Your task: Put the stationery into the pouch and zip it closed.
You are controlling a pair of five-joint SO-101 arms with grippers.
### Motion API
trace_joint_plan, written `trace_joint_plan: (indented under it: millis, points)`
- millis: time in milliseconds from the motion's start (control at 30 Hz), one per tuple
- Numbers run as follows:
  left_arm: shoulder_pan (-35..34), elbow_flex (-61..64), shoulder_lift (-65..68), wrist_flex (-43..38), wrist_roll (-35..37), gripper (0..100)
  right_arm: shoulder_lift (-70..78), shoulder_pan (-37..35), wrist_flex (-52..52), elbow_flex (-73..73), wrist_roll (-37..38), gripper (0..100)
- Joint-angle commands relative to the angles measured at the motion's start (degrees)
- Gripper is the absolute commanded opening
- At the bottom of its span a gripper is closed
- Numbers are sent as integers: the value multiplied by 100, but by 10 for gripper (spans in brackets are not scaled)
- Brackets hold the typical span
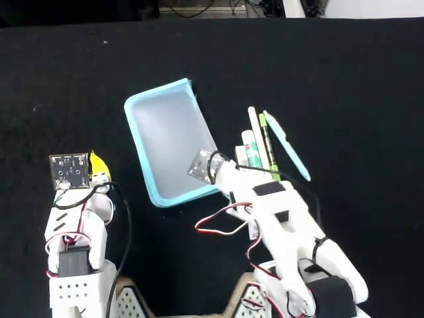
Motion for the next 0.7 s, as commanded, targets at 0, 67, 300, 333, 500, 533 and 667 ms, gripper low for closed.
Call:
trace_joint_plan:
  millis: [0,67,300,333,500,533,667]
  points:
    - [31,145,-18,44,-44,33,-418,88,229,-171,-325,7]
    - [31,145,-18,44,-44,33,-716,18,844,-382,-879,11]
    - [31,145,-18,44,-44,33,-1525,-246,2892,-620,-1547,12]
    - [31,145,-18,44,-44,33,-1525,-246,2927,-567,-1547,16]
    - [31,145,-18,44,-44,33,-1402,-246,2919,-462,-1547,171]
    - [31,145,-18,44,-44,33,-1393,-255,2884,-479,-1556,200]
    - [31,145,-18,44,-44,33,-1367,-325,2312,-382,-1591,226]
